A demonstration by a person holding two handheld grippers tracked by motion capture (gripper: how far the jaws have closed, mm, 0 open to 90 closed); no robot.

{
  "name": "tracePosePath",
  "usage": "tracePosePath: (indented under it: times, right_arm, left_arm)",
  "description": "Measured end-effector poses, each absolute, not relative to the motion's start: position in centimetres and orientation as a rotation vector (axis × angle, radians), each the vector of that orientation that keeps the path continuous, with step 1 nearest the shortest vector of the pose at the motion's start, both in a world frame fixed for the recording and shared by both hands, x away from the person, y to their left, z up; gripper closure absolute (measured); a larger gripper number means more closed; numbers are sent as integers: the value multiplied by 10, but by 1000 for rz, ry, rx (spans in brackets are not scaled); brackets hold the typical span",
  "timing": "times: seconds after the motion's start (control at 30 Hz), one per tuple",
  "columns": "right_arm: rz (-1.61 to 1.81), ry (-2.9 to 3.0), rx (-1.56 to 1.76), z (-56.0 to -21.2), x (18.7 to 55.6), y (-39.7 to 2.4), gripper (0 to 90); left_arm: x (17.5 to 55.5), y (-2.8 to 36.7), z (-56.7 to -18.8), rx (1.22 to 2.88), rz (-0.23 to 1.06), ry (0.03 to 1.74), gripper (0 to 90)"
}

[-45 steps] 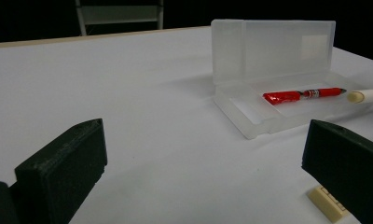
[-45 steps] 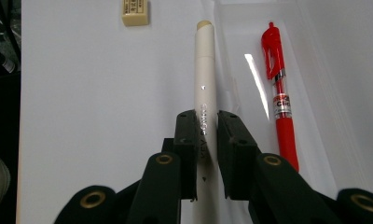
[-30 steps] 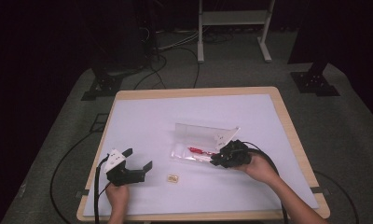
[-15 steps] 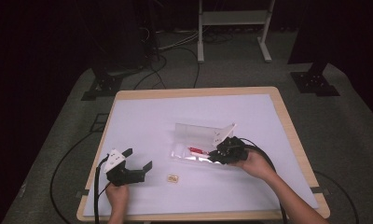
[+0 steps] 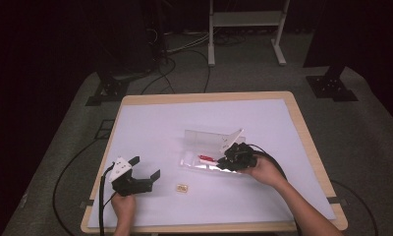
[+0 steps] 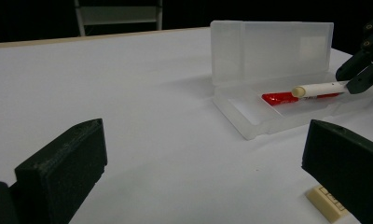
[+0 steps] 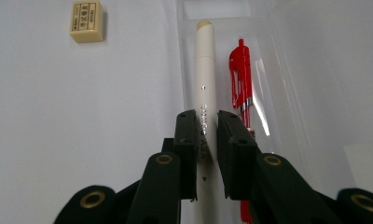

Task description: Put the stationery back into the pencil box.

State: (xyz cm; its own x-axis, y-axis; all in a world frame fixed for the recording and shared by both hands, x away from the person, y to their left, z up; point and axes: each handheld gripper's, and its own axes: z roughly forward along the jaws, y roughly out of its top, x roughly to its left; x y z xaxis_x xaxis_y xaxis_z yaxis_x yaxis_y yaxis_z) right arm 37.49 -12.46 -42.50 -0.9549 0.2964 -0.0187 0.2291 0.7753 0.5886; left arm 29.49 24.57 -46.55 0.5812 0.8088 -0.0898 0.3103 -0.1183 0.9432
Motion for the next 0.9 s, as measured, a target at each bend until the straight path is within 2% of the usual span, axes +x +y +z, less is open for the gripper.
tracePosePath:
  times: [0.9]
  right_arm:
    - [881, 2877, 444, -440, 390, -116, 772]
  left_arm:
    - [295, 246, -465, 1689, 554, 938, 0]
